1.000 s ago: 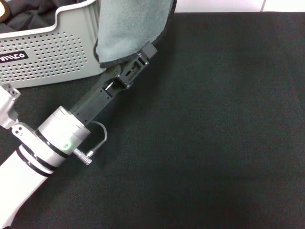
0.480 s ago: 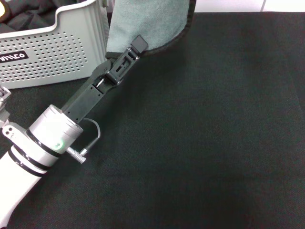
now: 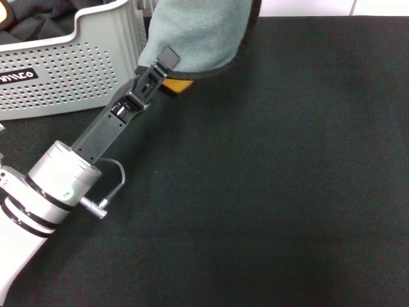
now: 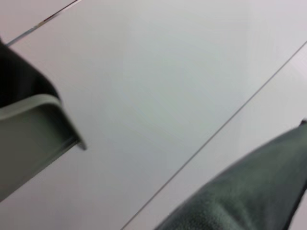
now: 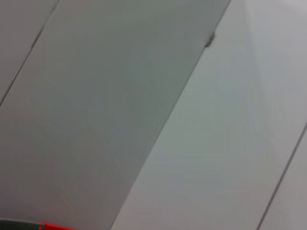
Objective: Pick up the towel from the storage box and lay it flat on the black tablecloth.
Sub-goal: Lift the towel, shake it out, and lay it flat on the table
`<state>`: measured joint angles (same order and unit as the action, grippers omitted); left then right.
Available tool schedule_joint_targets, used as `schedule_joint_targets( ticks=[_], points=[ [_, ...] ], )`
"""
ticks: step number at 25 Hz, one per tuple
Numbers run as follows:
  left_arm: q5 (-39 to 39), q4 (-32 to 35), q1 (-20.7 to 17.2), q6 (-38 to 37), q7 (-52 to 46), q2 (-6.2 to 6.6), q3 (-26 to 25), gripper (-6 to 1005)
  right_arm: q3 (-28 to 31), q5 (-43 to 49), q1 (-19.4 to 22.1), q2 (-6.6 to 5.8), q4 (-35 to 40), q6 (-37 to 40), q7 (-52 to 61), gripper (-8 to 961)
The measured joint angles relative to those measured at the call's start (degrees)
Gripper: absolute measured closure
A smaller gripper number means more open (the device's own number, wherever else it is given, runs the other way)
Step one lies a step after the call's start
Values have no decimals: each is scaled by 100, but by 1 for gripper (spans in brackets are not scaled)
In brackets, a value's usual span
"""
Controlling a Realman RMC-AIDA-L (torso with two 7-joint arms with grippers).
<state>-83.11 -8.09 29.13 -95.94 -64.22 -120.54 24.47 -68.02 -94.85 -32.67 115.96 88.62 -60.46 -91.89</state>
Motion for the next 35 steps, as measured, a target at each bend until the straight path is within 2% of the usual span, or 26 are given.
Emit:
schedule_joint_targets(
  ticks=[5, 10, 17, 22, 24, 31, 35],
  points=[
    [-41, 103, -32, -430, -142, -4, 42, 749, -106, -127, 432, 9, -146, 6, 100, 931],
    [-56, 106, -39, -797, -449, 6, 56, 965, -231, -92, 870, 3, -390, 176, 497, 931],
    [-200, 93, -37, -894, -592, -12, 75, 989, -232, -9, 996, -38, -1340, -393, 573, 931],
    [-176, 75, -10, -1037, -685, -13, 42, 991, -251, 692, 1055, -35, -1711, -800, 747, 770],
    [-153, 79, 6, -1166, -741, -12, 12, 991, -262, 1003, 1104, -29, -1812, -920, 731, 546],
    [-121, 106, -48, -1353, -981, -9, -279, 990, -338, 2232, 1369, -33, -1833, -1159, 619, 348],
    [-90, 84, -75, -1296, -961, -21, -302, 990, -1025, 2248, 1670, 6, -1656, -1167, 145, 351]
  ],
)
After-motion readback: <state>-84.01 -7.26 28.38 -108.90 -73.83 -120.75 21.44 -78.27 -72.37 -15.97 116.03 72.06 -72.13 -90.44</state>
